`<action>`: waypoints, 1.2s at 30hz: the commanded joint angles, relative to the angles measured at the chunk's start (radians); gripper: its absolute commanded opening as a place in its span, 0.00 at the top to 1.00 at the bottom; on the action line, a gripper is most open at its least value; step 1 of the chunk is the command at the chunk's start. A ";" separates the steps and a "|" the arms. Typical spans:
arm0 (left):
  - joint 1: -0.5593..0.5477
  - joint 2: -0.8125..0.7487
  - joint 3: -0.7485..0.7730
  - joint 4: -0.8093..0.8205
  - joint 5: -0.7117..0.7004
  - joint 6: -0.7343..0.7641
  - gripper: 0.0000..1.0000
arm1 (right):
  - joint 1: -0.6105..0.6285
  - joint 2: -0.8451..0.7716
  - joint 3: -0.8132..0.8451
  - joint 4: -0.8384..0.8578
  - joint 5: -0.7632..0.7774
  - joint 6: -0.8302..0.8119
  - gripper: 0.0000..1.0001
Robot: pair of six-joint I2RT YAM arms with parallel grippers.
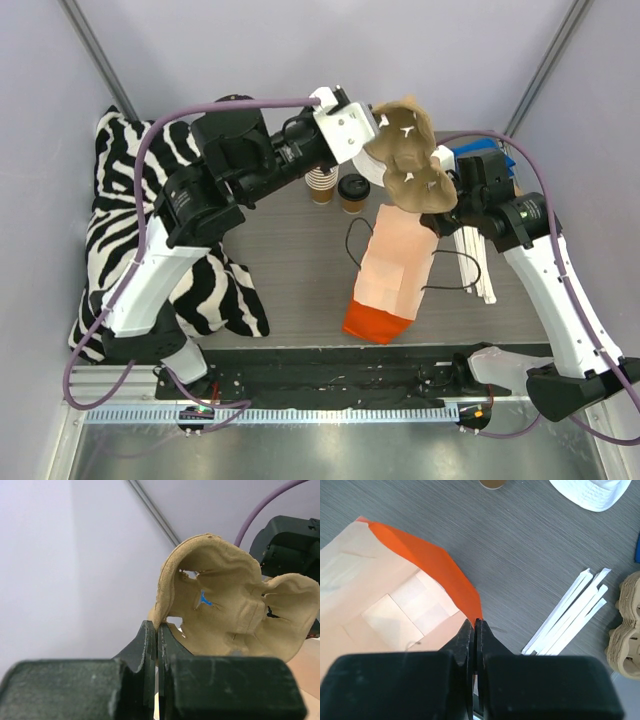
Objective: Pack the takeout coffee
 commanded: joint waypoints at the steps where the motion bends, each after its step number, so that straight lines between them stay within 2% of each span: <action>1: -0.042 -0.062 -0.088 0.063 -0.009 0.051 1.00 | -0.005 -0.009 0.036 0.023 0.017 0.034 0.99; 5: -0.152 -0.166 -0.335 0.114 -0.064 0.181 1.00 | -0.007 -0.018 0.050 0.034 0.040 0.054 0.99; 11: -0.254 -0.214 -0.513 0.158 -0.127 0.303 1.00 | -0.007 -0.028 0.065 0.022 0.017 0.062 0.99; 19: -0.306 -0.209 -0.673 0.199 -0.262 0.321 1.00 | -0.005 -0.059 0.071 0.020 0.000 0.103 0.99; 31: -0.314 -0.225 -0.825 0.332 -0.317 0.269 1.00 | -0.005 -0.128 0.019 0.029 -0.066 0.139 0.99; 36: -0.314 -0.225 -0.787 0.357 -0.331 0.313 1.00 | -0.004 -0.144 -0.007 0.036 -0.070 0.133 0.99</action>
